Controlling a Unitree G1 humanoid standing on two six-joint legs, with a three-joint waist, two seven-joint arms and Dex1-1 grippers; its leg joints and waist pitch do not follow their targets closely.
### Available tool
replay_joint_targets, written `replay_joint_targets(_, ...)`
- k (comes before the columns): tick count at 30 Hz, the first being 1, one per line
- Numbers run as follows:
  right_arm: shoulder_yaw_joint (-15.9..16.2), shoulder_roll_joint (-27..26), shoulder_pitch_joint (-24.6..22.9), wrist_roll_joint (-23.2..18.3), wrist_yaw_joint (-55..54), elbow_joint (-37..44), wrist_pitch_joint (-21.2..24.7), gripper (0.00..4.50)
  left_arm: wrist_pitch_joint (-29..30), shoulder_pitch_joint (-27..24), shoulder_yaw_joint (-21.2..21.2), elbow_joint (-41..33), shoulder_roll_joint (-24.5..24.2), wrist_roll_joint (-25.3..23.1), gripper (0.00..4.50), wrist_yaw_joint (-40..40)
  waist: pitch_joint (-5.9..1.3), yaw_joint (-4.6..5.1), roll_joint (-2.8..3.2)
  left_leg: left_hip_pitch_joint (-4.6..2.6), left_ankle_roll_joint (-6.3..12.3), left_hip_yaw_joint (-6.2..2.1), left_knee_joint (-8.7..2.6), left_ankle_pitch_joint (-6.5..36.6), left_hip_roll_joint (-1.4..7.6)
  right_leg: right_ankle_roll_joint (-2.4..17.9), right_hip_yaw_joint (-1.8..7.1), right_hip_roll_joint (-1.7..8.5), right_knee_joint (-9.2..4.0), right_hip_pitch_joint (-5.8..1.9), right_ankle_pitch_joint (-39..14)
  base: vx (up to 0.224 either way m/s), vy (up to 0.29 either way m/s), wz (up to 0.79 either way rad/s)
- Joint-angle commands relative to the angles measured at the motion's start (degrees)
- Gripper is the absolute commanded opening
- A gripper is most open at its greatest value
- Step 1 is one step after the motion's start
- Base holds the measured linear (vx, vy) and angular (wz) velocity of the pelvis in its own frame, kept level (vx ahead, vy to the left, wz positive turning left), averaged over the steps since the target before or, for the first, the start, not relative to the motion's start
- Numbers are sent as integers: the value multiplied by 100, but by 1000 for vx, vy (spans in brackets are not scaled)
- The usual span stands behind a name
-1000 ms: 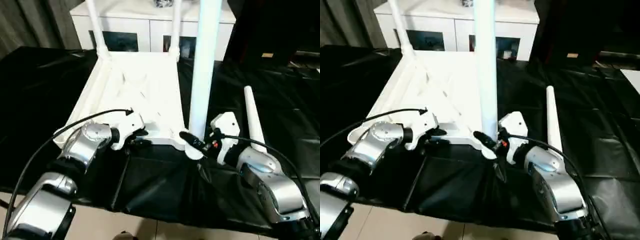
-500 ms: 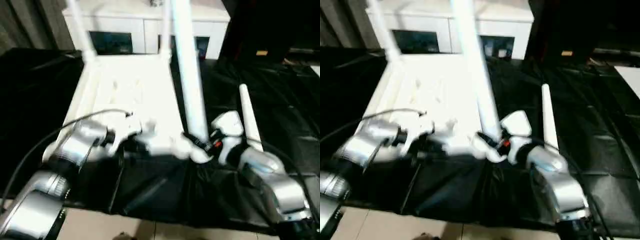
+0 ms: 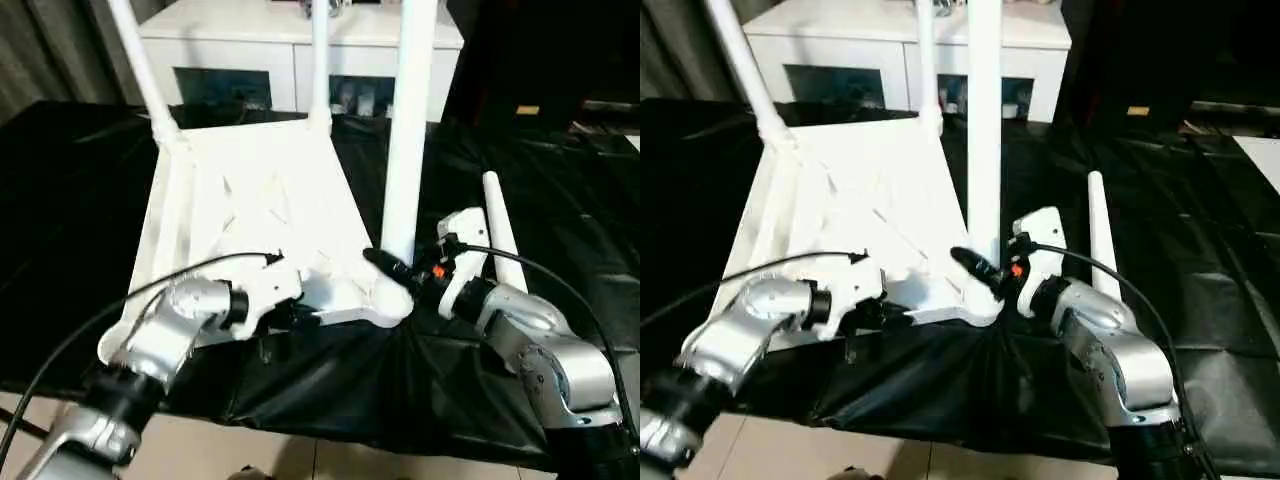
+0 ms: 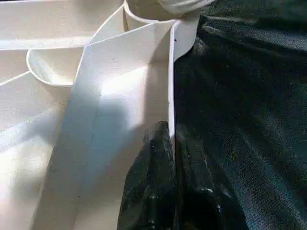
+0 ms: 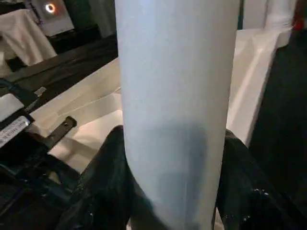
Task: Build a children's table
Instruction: Insert table leg to table base
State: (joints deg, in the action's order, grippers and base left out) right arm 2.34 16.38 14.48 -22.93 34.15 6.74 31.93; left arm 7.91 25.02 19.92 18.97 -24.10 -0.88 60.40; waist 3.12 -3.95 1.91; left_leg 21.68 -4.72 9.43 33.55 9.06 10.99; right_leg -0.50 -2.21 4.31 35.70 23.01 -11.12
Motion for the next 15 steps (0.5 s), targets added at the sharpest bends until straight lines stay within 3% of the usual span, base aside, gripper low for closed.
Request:
replay_joint_targets(1,31,-28,207,-2,27,66,57,184,49,-170,26,-261,57,31,0,-71,-336,0,-103,-63,30,-19,-432,1667,148,886,212,293,-512,-210,-1689,0,0,0)
replay_joint_targets(6,94,-64,334,149,-62,-254,-90,184,90,-240,49,-441,39,56,0,-30,-375,10,-74,-41,86,0,-394,1348,137,1003,203,288,-465,-224,-1239,0,0,0)
replay_joint_targets(8,87,-111,468,166,-91,-595,-167,184,103,-279,85,-520,10,36,0,-23,-390,0,-34,-41,101,5,-379,1231,139,1091,202,289,-436,-231,-961,0,0,0)
replay_joint_targets(10,82,-130,516,178,-86,-714,-167,184,124,-291,87,-556,4,33,0,-30,-402,10,-53,-32,116,5,-371,1157,133,1137,193,279,-413,-253,-762,0,0,0)
replay_joint_targets(15,106,-108,500,156,3,-845,4,184,169,-276,80,-605,-7,11,0,-52,-384,13,-53,-54,96,15,-382,1352,139,1101,200,292,-451,-245,-1088,0,0,0)
